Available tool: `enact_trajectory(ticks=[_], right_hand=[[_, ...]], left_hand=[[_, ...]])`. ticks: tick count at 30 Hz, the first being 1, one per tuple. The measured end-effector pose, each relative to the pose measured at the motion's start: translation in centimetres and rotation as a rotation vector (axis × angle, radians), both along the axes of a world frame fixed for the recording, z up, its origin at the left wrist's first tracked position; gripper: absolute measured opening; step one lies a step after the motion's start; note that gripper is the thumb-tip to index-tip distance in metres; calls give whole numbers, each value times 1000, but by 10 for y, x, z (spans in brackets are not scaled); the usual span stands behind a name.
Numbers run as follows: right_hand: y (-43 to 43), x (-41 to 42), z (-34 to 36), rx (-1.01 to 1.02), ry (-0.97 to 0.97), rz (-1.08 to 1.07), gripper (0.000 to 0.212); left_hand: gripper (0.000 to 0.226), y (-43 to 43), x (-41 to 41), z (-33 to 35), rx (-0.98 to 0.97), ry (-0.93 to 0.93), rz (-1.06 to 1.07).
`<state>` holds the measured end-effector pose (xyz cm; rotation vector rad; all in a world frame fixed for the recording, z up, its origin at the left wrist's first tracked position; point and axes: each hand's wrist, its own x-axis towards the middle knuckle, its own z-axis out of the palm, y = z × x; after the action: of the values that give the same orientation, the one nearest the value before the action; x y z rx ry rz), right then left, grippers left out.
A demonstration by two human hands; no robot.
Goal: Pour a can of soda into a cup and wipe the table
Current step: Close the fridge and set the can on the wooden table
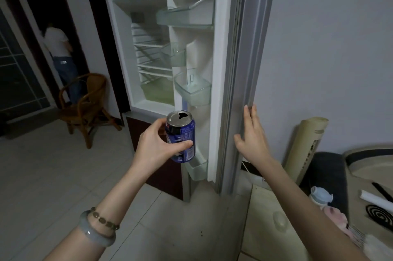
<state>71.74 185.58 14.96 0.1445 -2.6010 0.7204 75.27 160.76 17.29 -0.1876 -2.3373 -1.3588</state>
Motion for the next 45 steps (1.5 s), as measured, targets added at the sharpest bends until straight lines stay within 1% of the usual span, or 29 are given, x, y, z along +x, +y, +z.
enact_trajectory(ticks=[4, 8, 11, 13, 17, 20, 25, 29, 31, 35, 38, 41, 45], right_hand=[[-8, 2, 0, -41, 1, 21, 85], [-20, 6, -3, -46, 12, 59, 85], [-29, 10, -8, -15, 33, 111, 84], [-37, 11, -13, 26, 61, 152, 82], [-58, 8, -25, 110, 110, 229, 80], [-75, 0, -34, 184, 177, 303, 77], [-113, -24, -36, 439, 414, 364, 67], [-154, -42, -37, 569, 614, 410, 64], [-179, -51, -35, 627, 683, 435, 64], [-232, -69, -31, 697, 746, 461, 62], [-268, -81, -30, 717, 760, 488, 56], [-305, -94, -27, 754, 794, 447, 52], [-347, -115, -24, 834, 838, 400, 53]], left_hand=[[72, -8, 1, -1, -12, 3, 21], [64, -13, 2, -2, -28, 13, 51], [64, -19, 2, -3, -27, 20, 59], [67, -25, 2, -4, -20, 14, 64], [64, -41, 3, -8, -17, 1, 99], [65, -58, 3, -11, -16, -10, 135], [70, -94, 1, -17, -10, -28, 208], [70, -131, -4, -17, -4, -27, 263], [74, -153, -7, -16, -7, -23, 281], [75, -203, -16, -14, -18, -23, 312], [69, -242, -24, -12, -34, -50, 322], [68, -281, -35, -12, -37, -79, 309], [68, -330, -48, -18, -18, -152, 283]])
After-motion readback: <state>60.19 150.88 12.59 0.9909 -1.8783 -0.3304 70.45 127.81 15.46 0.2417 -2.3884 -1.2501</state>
